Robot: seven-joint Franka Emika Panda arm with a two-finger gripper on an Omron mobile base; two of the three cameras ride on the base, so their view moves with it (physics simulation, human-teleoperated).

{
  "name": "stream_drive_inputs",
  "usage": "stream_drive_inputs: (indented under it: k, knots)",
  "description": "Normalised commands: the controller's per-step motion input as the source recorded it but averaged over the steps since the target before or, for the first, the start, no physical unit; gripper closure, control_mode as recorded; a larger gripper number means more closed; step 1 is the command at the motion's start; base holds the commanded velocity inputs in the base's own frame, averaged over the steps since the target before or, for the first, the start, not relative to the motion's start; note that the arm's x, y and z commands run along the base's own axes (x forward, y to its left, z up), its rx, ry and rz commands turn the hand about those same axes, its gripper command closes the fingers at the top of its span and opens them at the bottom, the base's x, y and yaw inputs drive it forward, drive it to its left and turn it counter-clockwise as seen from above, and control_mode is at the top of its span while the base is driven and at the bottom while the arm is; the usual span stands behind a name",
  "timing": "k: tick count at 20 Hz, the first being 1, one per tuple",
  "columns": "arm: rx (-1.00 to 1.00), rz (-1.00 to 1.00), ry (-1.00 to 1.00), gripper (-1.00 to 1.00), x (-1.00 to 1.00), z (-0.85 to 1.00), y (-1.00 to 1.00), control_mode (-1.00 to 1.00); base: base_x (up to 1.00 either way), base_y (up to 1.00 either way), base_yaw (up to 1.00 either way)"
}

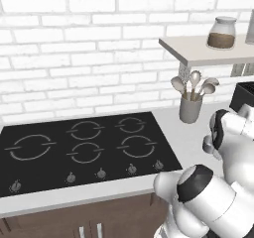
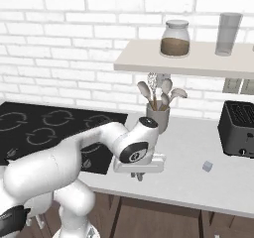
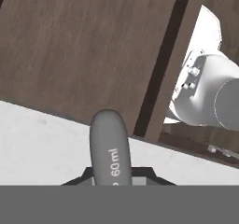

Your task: Pick the measuring cup from the drawer and place it on the counter.

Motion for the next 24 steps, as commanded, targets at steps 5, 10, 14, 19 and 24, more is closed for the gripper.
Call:
stream_drive_inputs:
  k: [5, 10, 14, 19, 24]
  knots:
    - [-0.02, -0.04, 0.11, 1.0, 0.38, -0.29, 0.01, -1.0, 0.0, 0.0, 0.0]
    - [0.01, -0.05, -0.03, 1.0, 0.66, -0.61, -0.01, -1.0, 0.0, 0.0, 0.0]
    - [0.0, -0.06, -0.01, 1.0, 0.94, -0.41, 0.0, -1.0, 0.0, 0.0, 0.0]
    - [0.0, -0.02, -0.06, -1.0, 0.33, -0.27, 0.0, -1.0, 0.0, 0.0, 0.0]
    - [0.03, 0.0, -0.15, -1.0, -0.21, 0.34, 0.0, -1.0, 0.0, 0.0, 0.0]
